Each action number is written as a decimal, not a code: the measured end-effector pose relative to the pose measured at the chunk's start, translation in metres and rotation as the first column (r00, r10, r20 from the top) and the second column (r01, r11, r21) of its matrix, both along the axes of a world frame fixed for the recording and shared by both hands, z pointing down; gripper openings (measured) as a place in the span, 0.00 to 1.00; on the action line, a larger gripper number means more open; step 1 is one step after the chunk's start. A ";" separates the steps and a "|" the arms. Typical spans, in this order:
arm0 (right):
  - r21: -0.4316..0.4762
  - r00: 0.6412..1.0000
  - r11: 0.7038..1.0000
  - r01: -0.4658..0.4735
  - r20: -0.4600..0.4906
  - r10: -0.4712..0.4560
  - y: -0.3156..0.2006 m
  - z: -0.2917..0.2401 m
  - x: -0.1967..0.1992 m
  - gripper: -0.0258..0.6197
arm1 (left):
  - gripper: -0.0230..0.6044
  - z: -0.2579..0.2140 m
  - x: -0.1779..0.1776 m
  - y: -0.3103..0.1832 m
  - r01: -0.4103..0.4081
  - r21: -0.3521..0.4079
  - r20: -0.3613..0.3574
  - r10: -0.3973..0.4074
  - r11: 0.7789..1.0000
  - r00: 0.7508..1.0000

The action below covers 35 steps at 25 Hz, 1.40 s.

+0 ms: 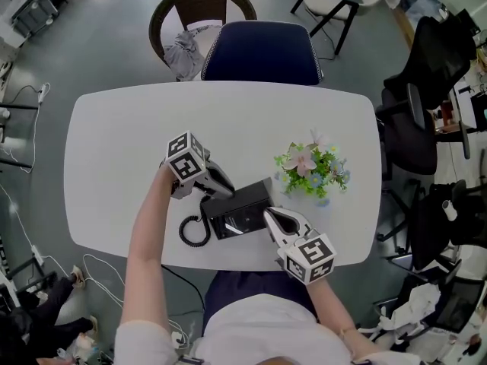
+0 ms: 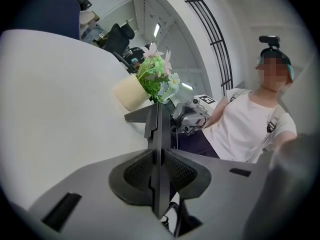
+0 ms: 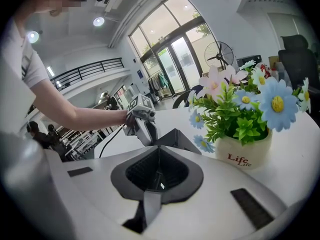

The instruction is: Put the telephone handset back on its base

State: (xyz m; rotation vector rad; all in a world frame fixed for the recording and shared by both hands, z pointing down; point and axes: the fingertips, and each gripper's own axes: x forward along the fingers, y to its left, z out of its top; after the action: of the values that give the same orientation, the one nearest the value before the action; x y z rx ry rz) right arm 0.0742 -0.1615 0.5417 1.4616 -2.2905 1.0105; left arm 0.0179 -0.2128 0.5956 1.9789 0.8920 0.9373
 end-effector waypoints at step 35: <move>0.127 0.993 0.992 -0.011 -0.117 0.026 0.027 -0.024 -0.005 0.09 | 0.31 -0.091 -0.101 0.016 0.899 0.400 -0.475 -0.799 0.176 0.368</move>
State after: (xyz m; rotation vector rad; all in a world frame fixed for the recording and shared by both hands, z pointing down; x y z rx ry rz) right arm 0.0689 -0.1344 0.5179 1.5489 -2.2963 0.7738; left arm -0.0832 -0.1970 0.5046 2.5876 -0.6982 0.3317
